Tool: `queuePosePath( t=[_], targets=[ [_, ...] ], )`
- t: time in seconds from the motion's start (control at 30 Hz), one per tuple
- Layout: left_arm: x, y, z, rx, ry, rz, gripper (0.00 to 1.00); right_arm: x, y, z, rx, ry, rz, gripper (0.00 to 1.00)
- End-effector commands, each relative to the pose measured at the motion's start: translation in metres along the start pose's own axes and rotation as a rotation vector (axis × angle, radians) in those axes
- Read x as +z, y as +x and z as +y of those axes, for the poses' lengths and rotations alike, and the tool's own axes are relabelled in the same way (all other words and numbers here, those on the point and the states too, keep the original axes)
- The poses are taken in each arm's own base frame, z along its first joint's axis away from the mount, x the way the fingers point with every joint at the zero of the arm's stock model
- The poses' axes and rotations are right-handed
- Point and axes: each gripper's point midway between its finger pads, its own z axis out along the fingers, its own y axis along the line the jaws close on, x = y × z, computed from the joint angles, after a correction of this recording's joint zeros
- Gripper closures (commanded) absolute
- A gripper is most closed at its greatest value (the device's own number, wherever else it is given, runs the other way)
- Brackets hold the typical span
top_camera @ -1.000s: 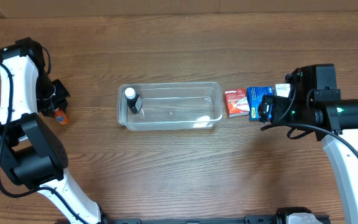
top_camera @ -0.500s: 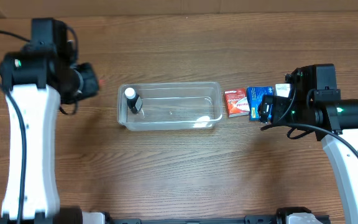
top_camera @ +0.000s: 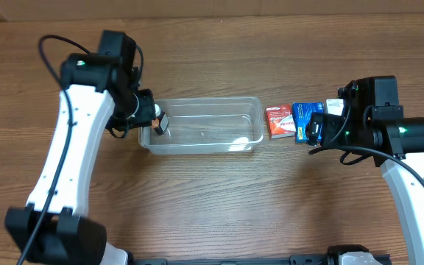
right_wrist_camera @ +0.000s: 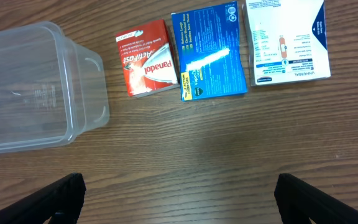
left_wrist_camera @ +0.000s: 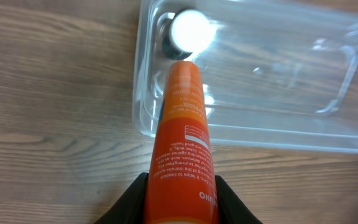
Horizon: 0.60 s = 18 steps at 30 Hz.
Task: Pack container
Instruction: 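Carry the orange tube into the container beside the bottle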
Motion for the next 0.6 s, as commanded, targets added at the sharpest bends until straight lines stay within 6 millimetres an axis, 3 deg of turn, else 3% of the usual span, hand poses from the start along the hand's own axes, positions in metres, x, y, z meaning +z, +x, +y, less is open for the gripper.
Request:
queuePosePath(
  t=[0.0, 0.3, 0.57],
  targets=[
    [0.025, 0.008, -0.002, 0.007, 0.014, 0.069, 0.96, -0.008, -0.009, 0.000, 0.007, 0.002, -0.035, 0.00],
    [0.060, 0.016, 0.004, 0.002, 0.000, 0.105, 0.96, -0.008, -0.010, 0.000, 0.007, 0.001, -0.037, 0.00],
    [0.070, 0.013, 0.010, -0.050, -0.032, 0.095, 0.96, -0.008, -0.010, 0.000, 0.007, 0.001, -0.037, 0.00]
  ],
)
